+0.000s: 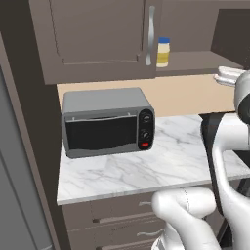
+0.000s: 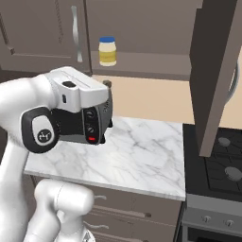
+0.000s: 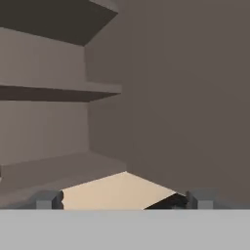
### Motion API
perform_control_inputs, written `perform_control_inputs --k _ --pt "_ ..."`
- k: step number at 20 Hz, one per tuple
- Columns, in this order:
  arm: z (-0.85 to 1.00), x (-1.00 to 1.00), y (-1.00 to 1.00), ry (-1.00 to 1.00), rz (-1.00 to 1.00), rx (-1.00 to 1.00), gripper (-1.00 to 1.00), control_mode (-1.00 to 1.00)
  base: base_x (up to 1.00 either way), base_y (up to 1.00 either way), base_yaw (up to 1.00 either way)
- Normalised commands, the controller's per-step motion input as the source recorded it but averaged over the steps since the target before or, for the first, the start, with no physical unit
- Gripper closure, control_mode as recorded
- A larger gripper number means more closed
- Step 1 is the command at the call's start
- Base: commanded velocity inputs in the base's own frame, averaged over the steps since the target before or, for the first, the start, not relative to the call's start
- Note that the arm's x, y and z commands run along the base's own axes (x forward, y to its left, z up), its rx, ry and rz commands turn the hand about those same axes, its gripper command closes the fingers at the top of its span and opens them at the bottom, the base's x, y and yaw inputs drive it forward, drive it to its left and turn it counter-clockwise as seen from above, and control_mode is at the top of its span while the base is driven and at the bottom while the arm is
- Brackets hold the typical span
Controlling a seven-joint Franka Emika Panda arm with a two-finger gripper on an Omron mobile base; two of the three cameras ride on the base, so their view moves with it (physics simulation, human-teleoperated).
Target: Move the condiment bottle and mayonnaise from the cabinet to the dining counter.
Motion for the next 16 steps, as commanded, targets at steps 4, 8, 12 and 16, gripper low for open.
perform_control_inputs --k 4,8,12,16 --pt "-0.03 -0.01 0.95 -0.07 0.46 -0.03 -1.0 -1.0 0.0 0.0 0.0" --pt "0.0 0.0 0.76 -0.11 0.33 0.0 -1.0 -1.0 0.0 0.0 0.0" --pt "0.0 0.09 0.53 -0.1 0.26 0.0 -1.0 -1.0 0.0 0.0 0.0" --pt "0.0 0.3 0.38 -0.11 0.2 0.0 -1.0 -1.0 0.0 0.0 0.0"
